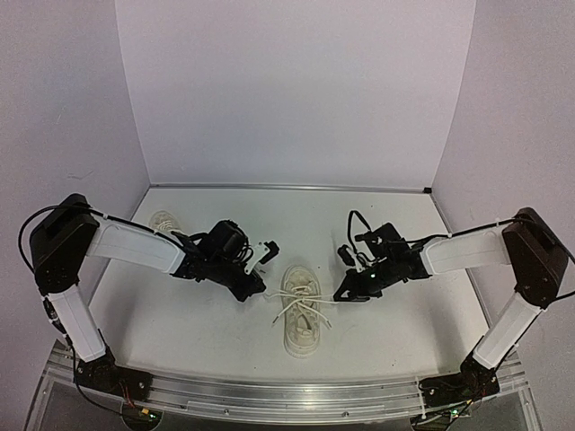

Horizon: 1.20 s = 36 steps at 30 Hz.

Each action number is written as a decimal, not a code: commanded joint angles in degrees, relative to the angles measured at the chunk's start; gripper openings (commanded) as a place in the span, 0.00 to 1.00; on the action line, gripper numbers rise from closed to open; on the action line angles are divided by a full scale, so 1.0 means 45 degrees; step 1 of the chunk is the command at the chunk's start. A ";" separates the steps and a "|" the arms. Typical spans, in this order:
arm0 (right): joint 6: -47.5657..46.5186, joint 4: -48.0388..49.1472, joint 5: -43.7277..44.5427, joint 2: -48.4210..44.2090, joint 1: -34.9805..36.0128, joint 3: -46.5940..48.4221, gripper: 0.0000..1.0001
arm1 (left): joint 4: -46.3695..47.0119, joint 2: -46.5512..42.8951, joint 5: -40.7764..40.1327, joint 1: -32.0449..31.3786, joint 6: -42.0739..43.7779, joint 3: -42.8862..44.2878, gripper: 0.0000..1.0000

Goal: Tie the shoes

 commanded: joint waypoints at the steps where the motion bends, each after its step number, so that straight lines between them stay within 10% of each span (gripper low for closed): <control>1: -0.0254 -0.0820 0.1257 -0.0478 -0.0100 -0.0235 0.00 | -0.0732 -0.0719 -0.1557 0.0238 -0.0113 -0.0111 0.00; 36: -0.0738 -0.1391 0.1692 -0.0602 -0.0483 -0.0617 0.00 | -0.0652 -0.0794 -0.1690 0.0952 -0.0113 -0.0651 0.00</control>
